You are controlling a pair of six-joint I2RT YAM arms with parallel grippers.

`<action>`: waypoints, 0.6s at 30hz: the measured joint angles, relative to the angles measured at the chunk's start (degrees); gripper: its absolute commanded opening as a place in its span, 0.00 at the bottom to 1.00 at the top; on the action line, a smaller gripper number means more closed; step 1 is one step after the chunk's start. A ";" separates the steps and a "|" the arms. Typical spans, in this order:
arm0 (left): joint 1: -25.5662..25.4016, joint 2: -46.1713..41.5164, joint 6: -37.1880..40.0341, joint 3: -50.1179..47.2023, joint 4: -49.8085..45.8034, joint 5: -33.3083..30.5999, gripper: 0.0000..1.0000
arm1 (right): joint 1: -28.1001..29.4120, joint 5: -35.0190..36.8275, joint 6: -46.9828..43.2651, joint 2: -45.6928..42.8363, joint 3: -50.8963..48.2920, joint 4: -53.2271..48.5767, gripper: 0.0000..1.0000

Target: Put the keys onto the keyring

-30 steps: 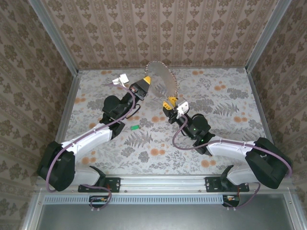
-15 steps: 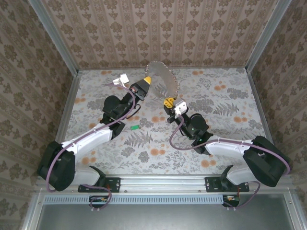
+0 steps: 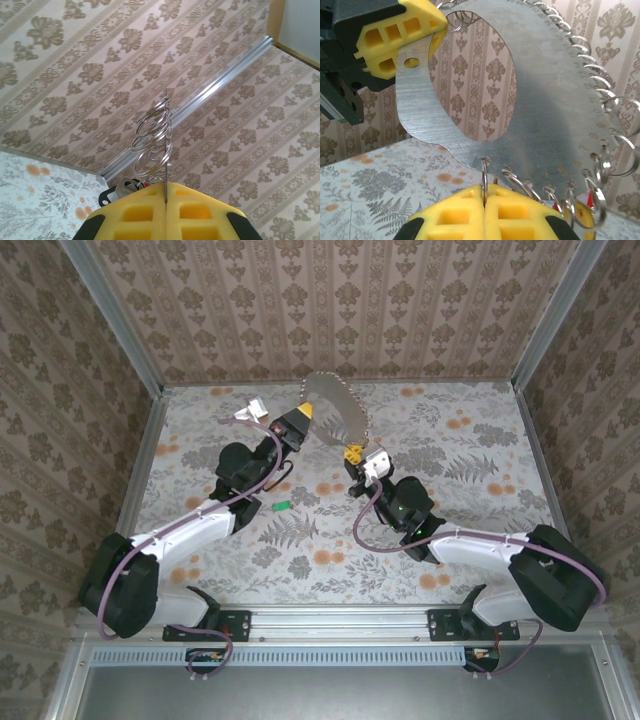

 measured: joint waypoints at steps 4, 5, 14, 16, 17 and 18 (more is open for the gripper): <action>0.00 0.00 -2.03 -1.38 -2.23 -2.32 0.04 | -0.07 -0.83 3.67 -4.50 1.84 -11.06 0.00; -0.15 0.00 -2.84 -1.75 -2.56 -2.80 0.06 | -0.11 -1.14 4.44 -5.38 2.51 -13.79 0.00; -0.37 4.37 -11.30 -4.13 -3.93 -4.42 0.26 | -3.23 -5.40 10.75 -8.09 6.38 -33.59 0.00; -0.37 5.79 -13.07 -4.61 -4.90 -4.00 0.29 | -4.57 -6.86 11.63 -8.09 7.48 -37.70 0.00; -0.39 6.43 -13.75 -4.87 -5.25 -3.74 0.30 | -5.35 -7.87 12.00 -8.09 8.20 -40.11 0.00; -0.39 6.95 -14.51 -5.14 -5.49 -3.34 0.32 | -5.99 -8.37 12.44 -8.09 8.85 -42.05 0.00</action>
